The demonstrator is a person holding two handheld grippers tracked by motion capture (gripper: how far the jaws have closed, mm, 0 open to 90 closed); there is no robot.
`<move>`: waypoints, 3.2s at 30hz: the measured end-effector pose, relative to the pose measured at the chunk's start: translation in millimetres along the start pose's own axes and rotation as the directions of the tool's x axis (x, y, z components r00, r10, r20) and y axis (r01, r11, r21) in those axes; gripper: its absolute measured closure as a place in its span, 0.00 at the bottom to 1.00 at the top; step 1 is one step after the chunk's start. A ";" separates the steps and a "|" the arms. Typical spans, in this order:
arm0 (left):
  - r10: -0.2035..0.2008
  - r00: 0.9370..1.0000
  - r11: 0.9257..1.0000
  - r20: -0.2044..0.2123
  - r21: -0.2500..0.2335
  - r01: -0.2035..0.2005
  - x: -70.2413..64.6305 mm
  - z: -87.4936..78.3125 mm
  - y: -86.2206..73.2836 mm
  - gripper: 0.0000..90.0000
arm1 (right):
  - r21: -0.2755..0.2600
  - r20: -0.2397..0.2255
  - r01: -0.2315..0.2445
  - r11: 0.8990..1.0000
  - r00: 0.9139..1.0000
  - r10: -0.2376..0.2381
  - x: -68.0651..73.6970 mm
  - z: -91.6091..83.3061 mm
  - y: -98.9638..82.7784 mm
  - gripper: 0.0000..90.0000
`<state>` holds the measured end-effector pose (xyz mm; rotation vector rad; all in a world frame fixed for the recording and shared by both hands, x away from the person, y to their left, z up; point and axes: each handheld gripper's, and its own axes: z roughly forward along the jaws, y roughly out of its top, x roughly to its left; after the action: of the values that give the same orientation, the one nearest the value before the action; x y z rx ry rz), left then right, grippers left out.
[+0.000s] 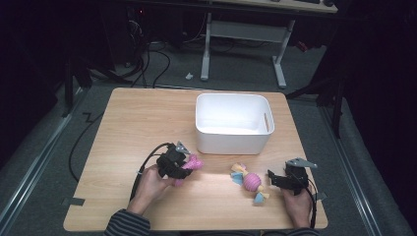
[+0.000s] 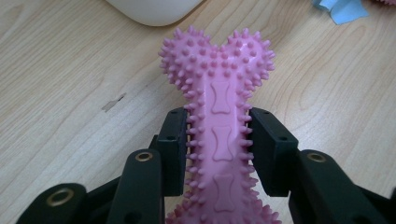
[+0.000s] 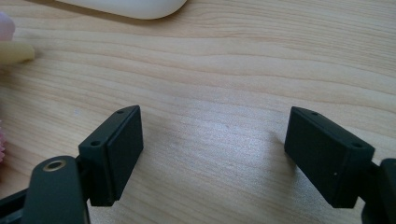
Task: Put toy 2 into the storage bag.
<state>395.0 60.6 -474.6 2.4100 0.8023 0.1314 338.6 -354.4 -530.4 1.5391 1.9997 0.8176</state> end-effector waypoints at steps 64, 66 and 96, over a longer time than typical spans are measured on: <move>0.002 0.999 0.991 0.041 -0.135 0.003 23.7 -111.3 63.3 0.66 | 0.000 0.000 0.000 1.000 1.000 0.000 0.0 -0.1 0.0 0.22; 0.007 0.999 0.991 0.041 -0.134 -0.002 24.4 -112.9 66.2 0.66 | 0.001 0.000 -0.002 1.000 1.000 0.002 0.1 -0.1 -0.1 0.22; 0.032 0.998 0.992 0.062 -0.123 -0.024 27.6 -110.2 109.9 0.66 | 0.001 -0.001 -0.002 1.000 1.000 0.002 0.1 -0.2 -0.1 0.22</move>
<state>444.9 61.1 -324.6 2.2984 0.7108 0.1102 338.3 -354.4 -530.4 1.5412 1.9996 0.8185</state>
